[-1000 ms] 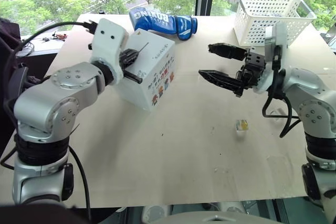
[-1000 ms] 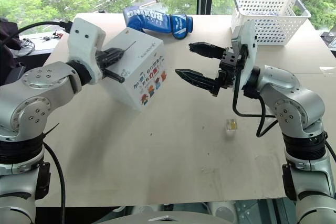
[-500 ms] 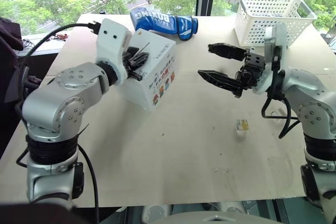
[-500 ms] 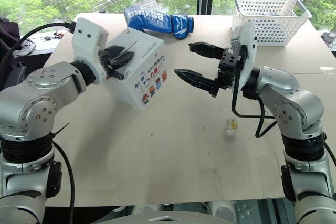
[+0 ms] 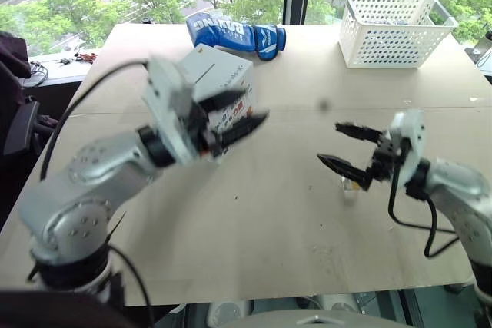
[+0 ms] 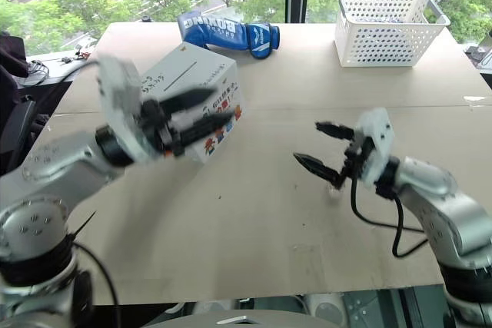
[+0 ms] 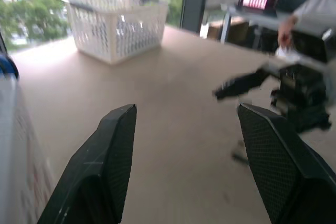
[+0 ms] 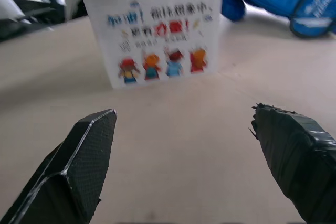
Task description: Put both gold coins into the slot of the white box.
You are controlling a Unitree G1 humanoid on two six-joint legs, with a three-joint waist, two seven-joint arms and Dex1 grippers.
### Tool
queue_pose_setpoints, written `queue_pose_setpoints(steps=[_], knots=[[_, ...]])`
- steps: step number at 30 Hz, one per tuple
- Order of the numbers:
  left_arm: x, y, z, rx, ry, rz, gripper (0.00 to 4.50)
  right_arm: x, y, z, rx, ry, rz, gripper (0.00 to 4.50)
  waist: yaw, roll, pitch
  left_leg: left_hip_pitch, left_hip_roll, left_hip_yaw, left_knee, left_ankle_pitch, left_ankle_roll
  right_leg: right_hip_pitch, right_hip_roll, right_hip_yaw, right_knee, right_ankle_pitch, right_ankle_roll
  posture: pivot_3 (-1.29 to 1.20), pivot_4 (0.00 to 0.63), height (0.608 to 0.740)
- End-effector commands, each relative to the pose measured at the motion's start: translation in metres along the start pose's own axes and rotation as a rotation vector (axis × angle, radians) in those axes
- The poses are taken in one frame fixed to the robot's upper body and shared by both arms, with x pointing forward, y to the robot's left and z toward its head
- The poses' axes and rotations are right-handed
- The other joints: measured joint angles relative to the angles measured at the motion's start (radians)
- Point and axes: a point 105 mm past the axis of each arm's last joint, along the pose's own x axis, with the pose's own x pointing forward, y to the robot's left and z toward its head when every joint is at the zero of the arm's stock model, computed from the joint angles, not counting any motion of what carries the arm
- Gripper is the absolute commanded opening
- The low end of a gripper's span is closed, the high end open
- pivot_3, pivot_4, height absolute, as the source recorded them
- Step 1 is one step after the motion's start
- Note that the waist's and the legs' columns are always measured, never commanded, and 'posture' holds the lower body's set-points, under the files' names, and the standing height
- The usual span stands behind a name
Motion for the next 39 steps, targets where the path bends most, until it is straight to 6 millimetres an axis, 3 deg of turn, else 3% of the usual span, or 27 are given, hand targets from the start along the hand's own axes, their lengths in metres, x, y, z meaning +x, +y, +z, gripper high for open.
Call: queue_pose_setpoints(steps=[1,8,17,21,25,32,39], knots=[[0.001,-0.010,-0.012,0.091,0.025,-0.035,3.08,-0.010,-0.001,0.007,-0.089,-0.069,-0.127,4.50,0.001,0.000,0.000,0.001,0.000,0.000,0.000,0.000,0.001,0.001,0.000,0.000,0.000,-0.001,0.001,0.00,0.150,0.704],[0.008,-0.032,-0.042,0.079,0.049,-0.153,3.08,-0.025,-0.006,-0.023,-0.003,-0.078,-0.345,4.50,0.001,0.000,-0.001,0.005,0.002,0.003,0.001,0.001,-0.001,0.003,-0.001,0.004,0.000,-0.003,-0.002,0.00,0.150,0.704],[0.011,-0.032,-0.050,0.096,0.060,-0.154,3.08,-0.025,-0.004,-0.052,0.047,-0.022,-0.371,4.50,0.001,0.001,-0.001,0.005,0.002,0.002,0.001,0.001,-0.001,0.003,0.000,0.004,0.000,-0.003,-0.002,0.00,0.150,0.704],[0.013,-0.032,-0.051,0.102,0.060,-0.152,3.08,-0.022,-0.004,-0.053,0.048,-0.025,-0.366,4.50,0.001,0.001,-0.001,0.005,0.003,0.002,0.001,0.001,-0.001,0.003,0.000,0.004,0.000,-0.003,-0.002,0.00,0.150,0.704],[0.013,-0.031,-0.050,0.104,0.052,-0.144,3.13,-0.020,-0.004,-0.052,0.043,-0.030,-0.359,3.48,0.001,0.001,-0.001,0.005,0.002,0.002,0.001,0.001,-0.001,0.003,0.000,0.004,0.000,-0.003,-0.002,0.00,0.150,0.704],[0.014,-0.031,-0.050,0.101,0.043,-0.138,3.13,-0.021,-0.003,-0.055,0.040,-0.007,-0.343,0.04,0.001,0.001,-0.001,0.004,0.002,0.002,0.001,0.001,-0.001,0.003,0.000,0.004,0.000,-0.003,-0.002,0.00,0.150,0.704],[0.015,-0.030,-0.050,0.100,0.037,-0.128,3.13,-0.021,0.001,-0.056,0.080,0.002,-0.312,0.04,0.001,0.001,-0.001,0.005,0.002,0.002,0.001,0.001,-0.001,0.003,0.000,0.004,0.000,-0.003,-0.002,0.00,0.150,0.704]])
